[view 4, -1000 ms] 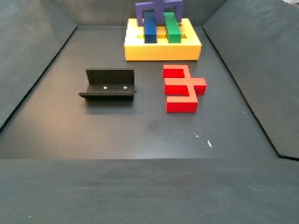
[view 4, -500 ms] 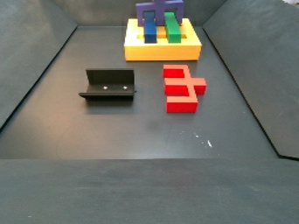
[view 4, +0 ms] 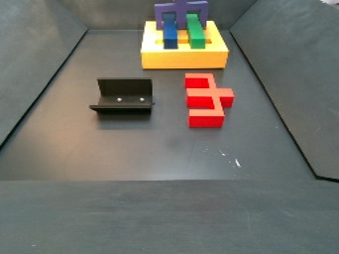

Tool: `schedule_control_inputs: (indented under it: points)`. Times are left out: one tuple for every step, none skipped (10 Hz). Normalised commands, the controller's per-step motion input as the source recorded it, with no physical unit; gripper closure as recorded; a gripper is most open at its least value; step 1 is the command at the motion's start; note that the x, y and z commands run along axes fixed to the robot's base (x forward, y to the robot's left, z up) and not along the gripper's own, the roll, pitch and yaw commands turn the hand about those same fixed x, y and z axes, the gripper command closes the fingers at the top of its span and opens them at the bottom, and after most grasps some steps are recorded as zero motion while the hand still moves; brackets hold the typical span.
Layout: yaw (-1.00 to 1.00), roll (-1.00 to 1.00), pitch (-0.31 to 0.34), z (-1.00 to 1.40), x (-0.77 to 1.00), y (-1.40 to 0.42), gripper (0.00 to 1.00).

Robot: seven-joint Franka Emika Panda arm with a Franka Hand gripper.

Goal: Pick up the purple object. Move up. Move to above the board. Insert the purple object.
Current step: Insert the purple object.

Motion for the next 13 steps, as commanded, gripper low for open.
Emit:
schedule_control_inputs:
  points:
    - [0.00,-0.50,-0.006,0.14,0.00,-0.04,1.00]
    - [0.00,-0.50,0.000,0.25,0.00,0.00,1.00]
    - [0.00,-0.50,-0.006,0.06,0.00,0.14,1.00]
    - [0.00,-0.49,-0.063,-0.03,-0.01,0.18,1.00]
    - [0.00,-0.35,-0.103,-0.24,0.00,0.18,1.00]
    - [0.00,-0.35,-0.097,-0.33,0.00,0.09,1.00]
    - [0.00,-0.42,0.000,0.00,0.00,-0.01,1.00]
    - [0.00,-0.50,-0.001,0.00,0.00,0.00,1.00]
    - [-0.01,-0.50,-0.043,0.00,-0.05,0.00,1.00]
    - [-0.01,-0.50,-0.034,0.00,-0.07,0.00,1.00]
    - [0.00,-0.50,-0.027,0.00,-0.14,-0.01,1.00]
    - [0.00,-0.50,-0.043,0.01,-0.18,-0.04,1.00]
    - [-0.02,-0.50,-0.024,0.09,-0.11,-0.08,1.00]
